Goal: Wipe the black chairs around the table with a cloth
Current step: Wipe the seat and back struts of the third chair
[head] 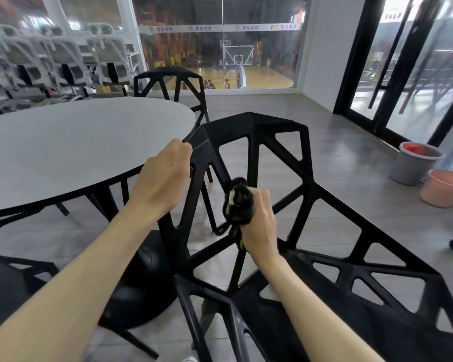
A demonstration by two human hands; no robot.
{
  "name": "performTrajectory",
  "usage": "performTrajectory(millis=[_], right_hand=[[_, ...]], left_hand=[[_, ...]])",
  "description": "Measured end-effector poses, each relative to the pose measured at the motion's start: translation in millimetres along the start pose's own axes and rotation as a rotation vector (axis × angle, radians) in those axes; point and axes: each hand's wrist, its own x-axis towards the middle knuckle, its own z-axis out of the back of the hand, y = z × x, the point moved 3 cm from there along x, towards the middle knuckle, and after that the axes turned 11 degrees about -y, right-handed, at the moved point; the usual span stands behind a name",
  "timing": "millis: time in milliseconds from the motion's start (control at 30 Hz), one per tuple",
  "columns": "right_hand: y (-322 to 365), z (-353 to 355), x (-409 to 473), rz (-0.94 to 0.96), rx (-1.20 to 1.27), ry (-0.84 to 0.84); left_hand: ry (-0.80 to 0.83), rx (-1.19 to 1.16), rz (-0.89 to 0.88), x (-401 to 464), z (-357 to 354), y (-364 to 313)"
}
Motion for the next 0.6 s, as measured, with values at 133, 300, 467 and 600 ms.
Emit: performTrajectory(millis=[133,300,467,600], right_hand=[[68.1,-16.1,49.3,0.037,0.169,-0.117],[107.6,-18.9,64.4,0.083,0.199,-0.096],[91.3,-16.1,-40.3,0.038,0.287,0.108],[81.3,-3.3,-108.6,0.075,0.177,0.236]], left_hand=[[0.039,-0.092,0.029,-0.4,2.2,2.9],[0.082,-0.241,0.011,2.5,0.8,7.3],[0.109,-0.262,0.032,2.7,-0.2,9.7],[0.121,-0.23,0.025,1.2,0.5,4.4]])
